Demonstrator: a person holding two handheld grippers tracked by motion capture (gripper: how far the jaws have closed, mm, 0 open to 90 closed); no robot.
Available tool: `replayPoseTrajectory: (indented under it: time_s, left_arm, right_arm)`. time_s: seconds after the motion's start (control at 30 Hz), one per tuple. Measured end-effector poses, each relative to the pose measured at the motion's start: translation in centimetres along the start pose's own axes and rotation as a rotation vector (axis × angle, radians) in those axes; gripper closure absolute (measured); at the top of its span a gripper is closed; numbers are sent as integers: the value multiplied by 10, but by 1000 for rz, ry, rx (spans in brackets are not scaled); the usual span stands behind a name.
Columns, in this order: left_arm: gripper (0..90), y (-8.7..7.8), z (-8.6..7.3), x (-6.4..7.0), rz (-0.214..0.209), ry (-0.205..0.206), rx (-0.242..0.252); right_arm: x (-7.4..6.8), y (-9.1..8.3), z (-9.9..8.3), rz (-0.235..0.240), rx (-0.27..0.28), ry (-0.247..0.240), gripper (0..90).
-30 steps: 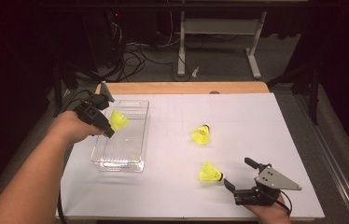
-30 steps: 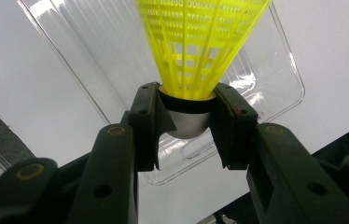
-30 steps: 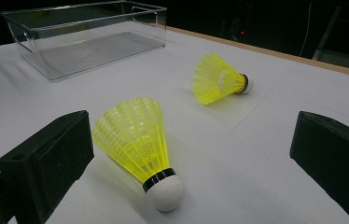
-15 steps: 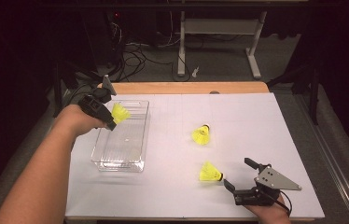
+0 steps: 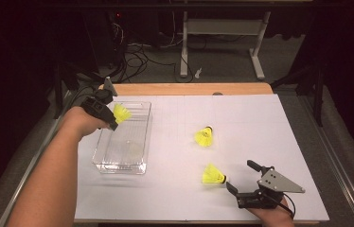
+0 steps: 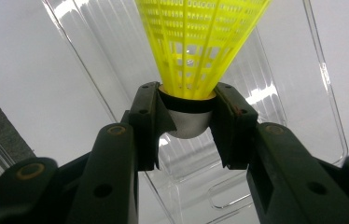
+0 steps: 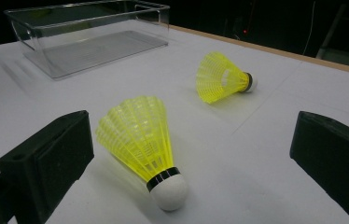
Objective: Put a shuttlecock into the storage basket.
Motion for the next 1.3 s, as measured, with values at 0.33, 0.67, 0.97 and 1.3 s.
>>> replayPoseTrajectory:
  time_s: [0.33,0.67,0.97,1.3]
  left_arm:
    - [649,14,2,-6,4,-15,-12]
    - [648,31,5,-6,-1,4,-31]
    - [648,38,2,-11,9,-30,-41]
    - [648,51,5,-11,14,-46,-56]
  right_arm:
    - [-1,1,0,3,-3,3,3]
    - [-1,2,-1,6,-6,0,2]
    - [-1,1,-1,3,-3,5,2]
    - [-1,1,-1,6,-7,1,2]
Point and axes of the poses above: each handheld gripper's, and its own axes: y roughly forward along the jaws, z roughly out of its top, x roughly to its right, the point moved 2 cm from there along y, roughly forward along the jaws, and after that the axes turned 4 degrees about x, right-handed, at the moved point
